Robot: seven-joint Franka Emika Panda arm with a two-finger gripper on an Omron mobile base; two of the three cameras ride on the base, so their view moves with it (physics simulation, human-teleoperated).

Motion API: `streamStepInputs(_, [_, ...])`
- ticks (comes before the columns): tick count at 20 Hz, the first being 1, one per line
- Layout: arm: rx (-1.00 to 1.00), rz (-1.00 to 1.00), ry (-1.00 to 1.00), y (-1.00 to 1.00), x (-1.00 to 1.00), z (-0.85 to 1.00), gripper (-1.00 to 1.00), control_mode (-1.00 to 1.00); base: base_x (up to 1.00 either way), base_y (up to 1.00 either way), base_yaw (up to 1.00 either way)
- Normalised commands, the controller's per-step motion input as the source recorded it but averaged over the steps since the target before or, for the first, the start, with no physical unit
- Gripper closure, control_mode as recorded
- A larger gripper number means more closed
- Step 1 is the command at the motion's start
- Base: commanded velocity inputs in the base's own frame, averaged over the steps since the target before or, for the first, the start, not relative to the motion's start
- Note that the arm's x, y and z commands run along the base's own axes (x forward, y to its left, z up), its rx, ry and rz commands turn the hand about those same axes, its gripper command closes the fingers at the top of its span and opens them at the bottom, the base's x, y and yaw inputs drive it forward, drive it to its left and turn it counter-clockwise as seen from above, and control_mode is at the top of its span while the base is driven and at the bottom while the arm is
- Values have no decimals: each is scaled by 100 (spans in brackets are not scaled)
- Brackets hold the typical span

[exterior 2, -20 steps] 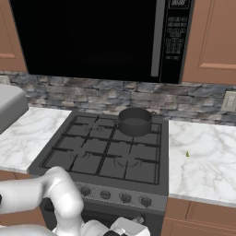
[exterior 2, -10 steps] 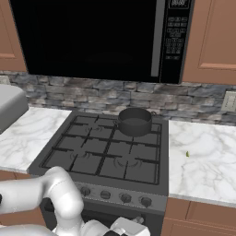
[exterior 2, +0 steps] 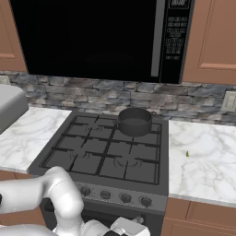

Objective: Turn on the burner for the pot on the stove. Wait thirty seconds for the pot to heat up. Then add the lemon wedge to the pot.

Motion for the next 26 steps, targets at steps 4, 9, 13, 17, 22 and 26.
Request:
streamStepInputs(4, [0, 0, 0, 0, 0, 0, 100, -100, 0, 0, 0])
streamStepInputs(9, [0, 0, 0, 0, 0, 0, 100, -100, 0, 0, 0])
streamStepInputs(13, [0, 0, 0, 0, 0, 0, 100, -100, 0, 0, 0])
streamStepInputs(17, [0, 0, 0, 0, 0, 0, 100, -100, 0, 0, 0])
streamStepInputs(22, [0, 0, 0, 0, 0, 0, 100, -100, 0, 0, 0])
streamStepInputs(26, [0, 0, 0, 0, 0, 0, 100, -100, 0, 0, 0])
